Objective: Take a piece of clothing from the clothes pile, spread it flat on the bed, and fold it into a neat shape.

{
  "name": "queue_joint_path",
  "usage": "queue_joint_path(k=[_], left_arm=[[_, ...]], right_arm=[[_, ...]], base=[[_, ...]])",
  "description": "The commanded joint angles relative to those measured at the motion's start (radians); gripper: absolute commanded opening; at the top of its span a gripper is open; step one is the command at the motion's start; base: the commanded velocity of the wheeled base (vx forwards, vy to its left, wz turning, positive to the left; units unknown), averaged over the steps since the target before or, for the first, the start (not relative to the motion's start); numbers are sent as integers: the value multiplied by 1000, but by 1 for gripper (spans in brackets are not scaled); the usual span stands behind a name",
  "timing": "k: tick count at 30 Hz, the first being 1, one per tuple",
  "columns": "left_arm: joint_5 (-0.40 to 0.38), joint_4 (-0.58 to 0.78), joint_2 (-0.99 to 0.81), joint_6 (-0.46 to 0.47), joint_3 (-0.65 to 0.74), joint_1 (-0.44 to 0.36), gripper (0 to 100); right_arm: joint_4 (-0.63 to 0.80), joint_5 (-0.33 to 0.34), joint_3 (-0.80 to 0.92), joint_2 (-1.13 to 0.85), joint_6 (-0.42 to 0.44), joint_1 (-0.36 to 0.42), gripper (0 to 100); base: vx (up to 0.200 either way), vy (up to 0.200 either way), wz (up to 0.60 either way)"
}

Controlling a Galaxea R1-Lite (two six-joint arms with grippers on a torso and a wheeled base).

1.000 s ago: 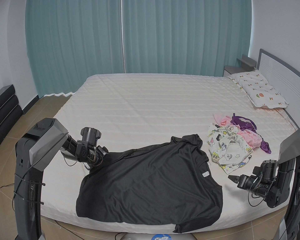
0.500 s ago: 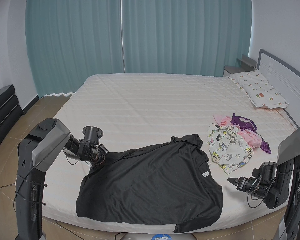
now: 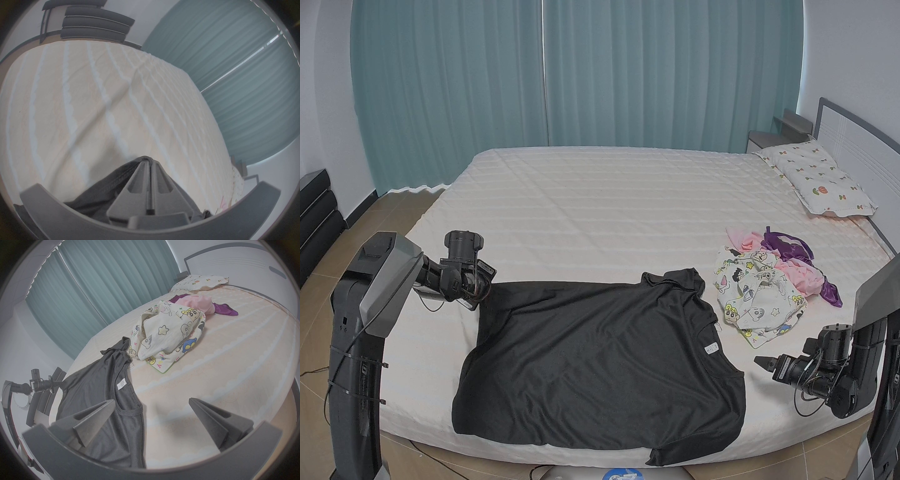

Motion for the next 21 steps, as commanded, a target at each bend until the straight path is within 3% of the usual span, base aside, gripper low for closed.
queue_joint_path(k=[1,10,18,19,21], left_arm=[[2,1,71,-6,-71,21,0],[22,-5,99,-20,-162,50,0],[27,-72,111,-25,-162,52,0],[27,-68,109,-26,-163,52,100],[27,-68,109,-26,-165,52,100]], right_arm=[[-1,0,-5,6,1,-1,100],[-2,2,-8,8,1,-3,100],[-2,0,-13,6,29,0,100],[-2,2,-15,6,32,0,100],[-4,3,-15,5,41,2,100]], base=[[0,0,0],[0,0,0],[0,0,0],[0,0,0],[0,0,0]])
